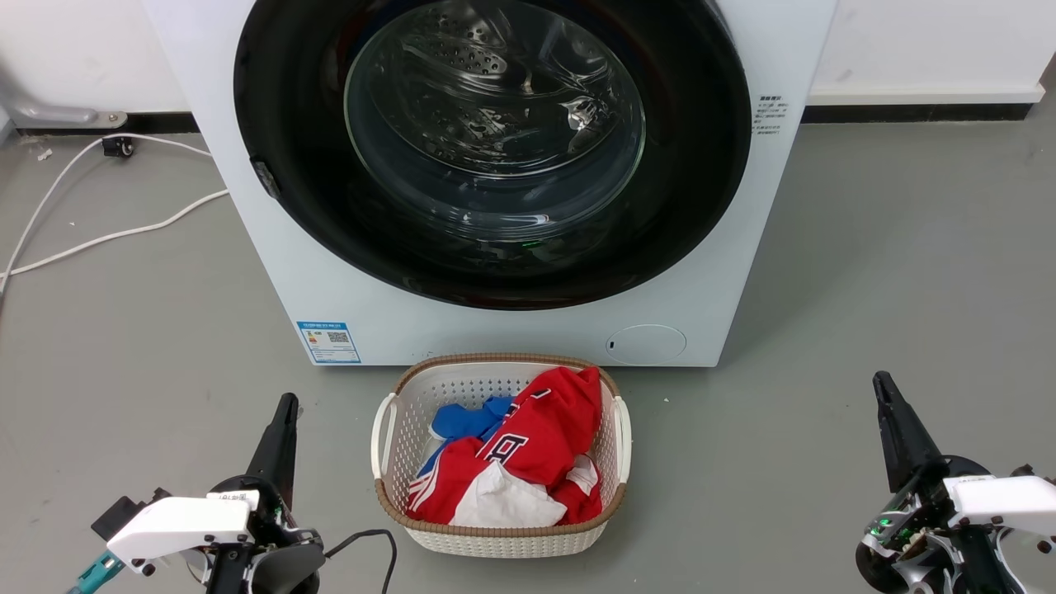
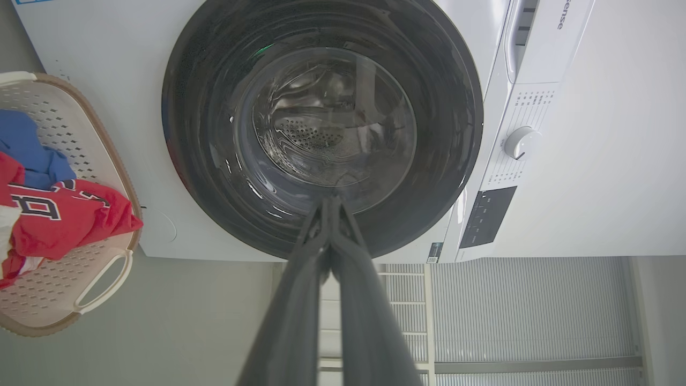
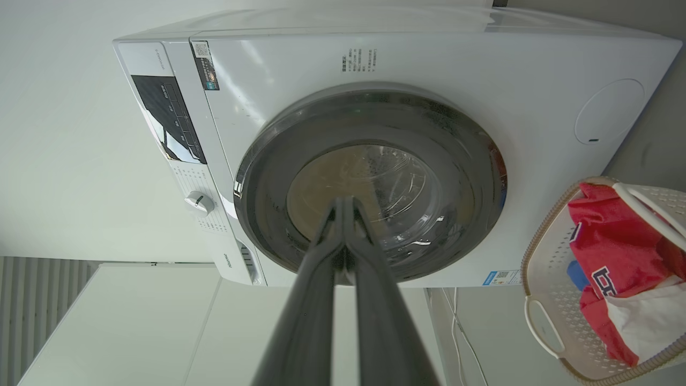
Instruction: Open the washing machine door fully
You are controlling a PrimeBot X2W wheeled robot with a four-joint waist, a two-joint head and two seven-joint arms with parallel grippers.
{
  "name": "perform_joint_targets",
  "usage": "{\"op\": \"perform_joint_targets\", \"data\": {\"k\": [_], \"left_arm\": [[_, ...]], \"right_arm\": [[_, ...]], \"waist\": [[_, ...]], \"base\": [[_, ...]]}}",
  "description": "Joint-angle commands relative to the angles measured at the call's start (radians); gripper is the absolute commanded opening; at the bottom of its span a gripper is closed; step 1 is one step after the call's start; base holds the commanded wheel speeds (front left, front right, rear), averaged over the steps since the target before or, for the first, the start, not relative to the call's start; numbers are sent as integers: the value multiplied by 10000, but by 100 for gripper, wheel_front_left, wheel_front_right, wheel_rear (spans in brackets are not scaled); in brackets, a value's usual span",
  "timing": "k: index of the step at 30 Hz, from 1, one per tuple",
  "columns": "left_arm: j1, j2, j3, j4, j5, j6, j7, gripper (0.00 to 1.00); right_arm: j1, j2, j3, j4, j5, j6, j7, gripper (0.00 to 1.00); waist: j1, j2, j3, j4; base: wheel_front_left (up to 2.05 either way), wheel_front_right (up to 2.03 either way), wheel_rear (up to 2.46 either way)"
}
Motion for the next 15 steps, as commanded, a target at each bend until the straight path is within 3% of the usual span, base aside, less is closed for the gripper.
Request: {"op": "perform_joint_targets", "data": {"k": [1, 15], "left_arm": [[-107, -8, 32, 8, 31, -28, 8, 0], [-108, -15, 43, 9, 45, -28, 15, 0]], "right_arm": [[-117, 39, -16, 13, -52, 29, 23, 0], [-118, 50, -32, 15, -75, 29, 39, 0]], "waist": [[0, -1, 0, 0], [0, -1, 0, 0]], "base": [[0, 0, 0], [0, 0, 0]]}}
